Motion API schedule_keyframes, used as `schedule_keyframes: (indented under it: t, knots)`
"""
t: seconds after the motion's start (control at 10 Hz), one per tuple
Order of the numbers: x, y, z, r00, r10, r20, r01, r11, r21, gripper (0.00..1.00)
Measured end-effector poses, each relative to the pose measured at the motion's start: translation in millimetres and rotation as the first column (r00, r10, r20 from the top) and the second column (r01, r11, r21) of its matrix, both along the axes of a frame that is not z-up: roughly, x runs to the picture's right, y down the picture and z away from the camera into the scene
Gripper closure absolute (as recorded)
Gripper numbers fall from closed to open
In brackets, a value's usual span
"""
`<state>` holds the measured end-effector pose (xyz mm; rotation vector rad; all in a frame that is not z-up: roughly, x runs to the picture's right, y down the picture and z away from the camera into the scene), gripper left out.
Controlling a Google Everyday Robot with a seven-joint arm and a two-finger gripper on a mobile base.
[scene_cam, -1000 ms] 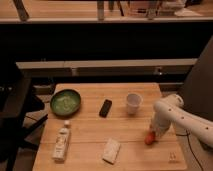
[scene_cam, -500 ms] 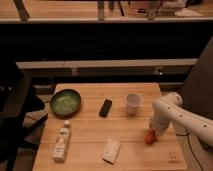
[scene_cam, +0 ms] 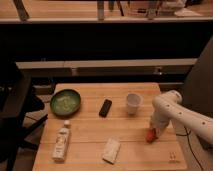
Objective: Drag the pepper across the table
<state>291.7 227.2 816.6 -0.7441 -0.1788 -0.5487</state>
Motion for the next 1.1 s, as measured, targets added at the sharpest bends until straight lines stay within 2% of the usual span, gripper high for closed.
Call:
schedule_keyframes:
  t: [1.1]
  knots:
    - [0,-22,14.5,0.997,-0.068,0.029,0.068,0.9977,-0.003,1.00]
